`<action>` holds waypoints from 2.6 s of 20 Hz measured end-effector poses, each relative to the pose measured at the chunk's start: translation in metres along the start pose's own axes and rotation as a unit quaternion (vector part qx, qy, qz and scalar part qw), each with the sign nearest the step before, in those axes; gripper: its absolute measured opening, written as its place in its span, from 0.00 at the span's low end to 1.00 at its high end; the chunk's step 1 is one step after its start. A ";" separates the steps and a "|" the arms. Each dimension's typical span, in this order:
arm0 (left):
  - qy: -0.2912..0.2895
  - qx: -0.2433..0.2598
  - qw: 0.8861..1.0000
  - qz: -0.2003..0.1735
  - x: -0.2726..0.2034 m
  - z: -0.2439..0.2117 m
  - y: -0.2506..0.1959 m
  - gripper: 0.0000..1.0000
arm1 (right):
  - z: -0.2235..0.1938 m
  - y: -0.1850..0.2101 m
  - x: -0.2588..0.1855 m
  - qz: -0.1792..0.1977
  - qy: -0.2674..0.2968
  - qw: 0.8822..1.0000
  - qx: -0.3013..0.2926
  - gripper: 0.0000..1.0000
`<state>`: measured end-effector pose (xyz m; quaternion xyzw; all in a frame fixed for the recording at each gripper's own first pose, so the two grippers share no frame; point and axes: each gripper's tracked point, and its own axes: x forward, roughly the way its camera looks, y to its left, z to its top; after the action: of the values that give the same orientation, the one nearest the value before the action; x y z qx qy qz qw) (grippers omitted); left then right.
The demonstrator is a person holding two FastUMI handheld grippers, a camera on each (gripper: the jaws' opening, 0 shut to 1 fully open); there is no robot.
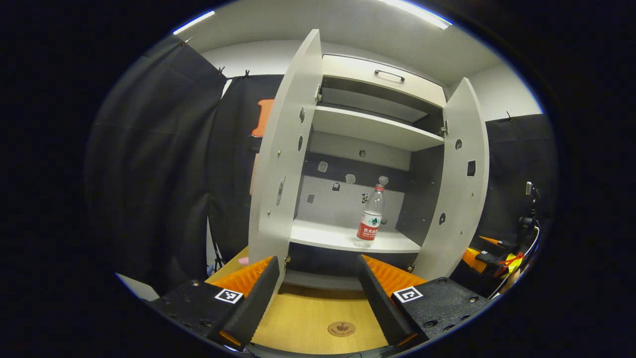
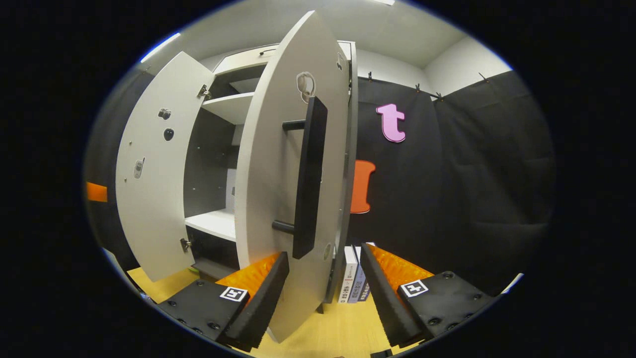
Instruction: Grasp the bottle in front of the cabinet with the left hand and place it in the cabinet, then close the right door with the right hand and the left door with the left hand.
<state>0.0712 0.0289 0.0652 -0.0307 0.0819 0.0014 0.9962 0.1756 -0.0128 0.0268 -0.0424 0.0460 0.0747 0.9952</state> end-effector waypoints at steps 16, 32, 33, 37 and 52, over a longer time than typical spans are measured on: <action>-0.007 -0.008 1.000 0.019 0.003 -0.001 0.014 0.95 | -0.002 0.068 0.100 0.082 -0.014 0.996 0.022 0.96; 0.000 0.004 1.000 0.016 0.022 -0.014 0.031 0.95 | -0.001 0.073 0.112 0.055 0.007 0.998 0.022 0.96; 0.001 0.005 1.000 0.015 0.023 -0.015 0.033 0.95 | -0.001 0.073 0.113 0.051 0.008 0.999 0.018 0.96; 0.004 0.004 1.000 0.013 0.027 -0.013 0.037 0.95 | -0.001 0.075 0.114 0.044 0.013 0.999 0.026 0.96; 0.016 0.011 1.000 -0.018 0.016 -0.012 0.054 0.94 | 0.033 0.052 0.025 -0.002 -0.005 1.000 0.009 0.97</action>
<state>0.0848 0.0818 0.0471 -0.0216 0.0973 -0.0174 0.9949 0.1953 0.0453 0.0534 -0.0331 0.0412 0.0721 0.9960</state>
